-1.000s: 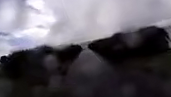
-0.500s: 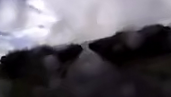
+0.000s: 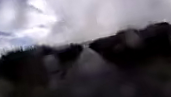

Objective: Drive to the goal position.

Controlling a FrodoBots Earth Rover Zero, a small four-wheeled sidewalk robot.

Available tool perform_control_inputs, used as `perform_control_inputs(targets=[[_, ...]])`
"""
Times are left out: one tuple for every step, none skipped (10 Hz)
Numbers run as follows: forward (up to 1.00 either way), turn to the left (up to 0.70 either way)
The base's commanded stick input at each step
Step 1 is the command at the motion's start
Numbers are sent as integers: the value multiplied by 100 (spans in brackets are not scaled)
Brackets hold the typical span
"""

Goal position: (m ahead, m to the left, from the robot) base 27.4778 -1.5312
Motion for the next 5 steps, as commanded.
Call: perform_control_inputs(targets=[[70,0],[70,0],[70,0],[70,0],[70,0]])
